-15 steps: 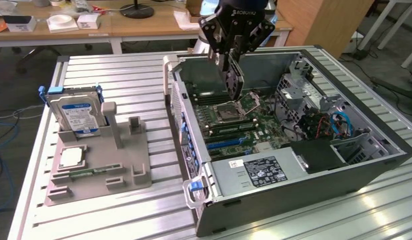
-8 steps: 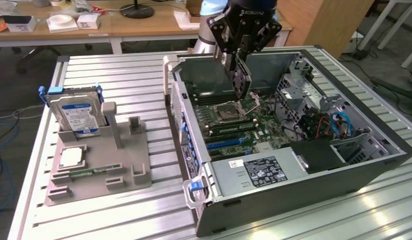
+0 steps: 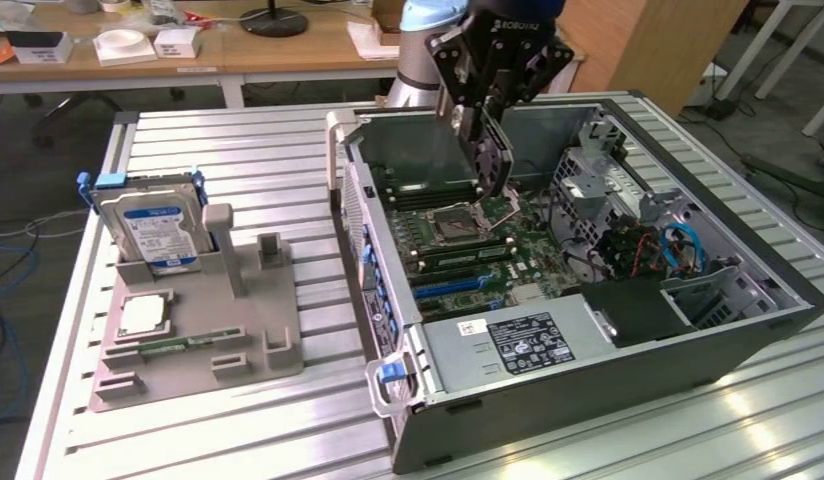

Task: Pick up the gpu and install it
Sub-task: 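Pick up the gpu and move the gpu toward the slot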

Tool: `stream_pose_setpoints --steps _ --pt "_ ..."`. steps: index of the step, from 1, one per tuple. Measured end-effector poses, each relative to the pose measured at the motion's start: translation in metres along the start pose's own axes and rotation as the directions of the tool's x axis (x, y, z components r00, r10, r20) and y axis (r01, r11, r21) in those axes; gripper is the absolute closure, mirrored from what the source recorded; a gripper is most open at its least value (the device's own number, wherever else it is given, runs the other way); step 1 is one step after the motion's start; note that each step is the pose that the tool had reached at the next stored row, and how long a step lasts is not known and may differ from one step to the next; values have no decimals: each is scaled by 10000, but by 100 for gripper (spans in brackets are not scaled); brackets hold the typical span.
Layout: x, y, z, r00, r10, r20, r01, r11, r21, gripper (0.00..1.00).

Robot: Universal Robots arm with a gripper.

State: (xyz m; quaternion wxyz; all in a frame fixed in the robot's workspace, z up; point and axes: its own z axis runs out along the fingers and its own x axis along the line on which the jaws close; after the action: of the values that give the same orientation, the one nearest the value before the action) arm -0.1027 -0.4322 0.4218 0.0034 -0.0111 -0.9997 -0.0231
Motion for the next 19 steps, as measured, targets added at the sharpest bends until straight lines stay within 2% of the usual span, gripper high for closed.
stream_pose_setpoints --steps 9,19 --pt "-55 1 0 10000 0 0 0 10000 0 73" --pt "-198 5 -2 10000 0 -1 0 10000 1 73"
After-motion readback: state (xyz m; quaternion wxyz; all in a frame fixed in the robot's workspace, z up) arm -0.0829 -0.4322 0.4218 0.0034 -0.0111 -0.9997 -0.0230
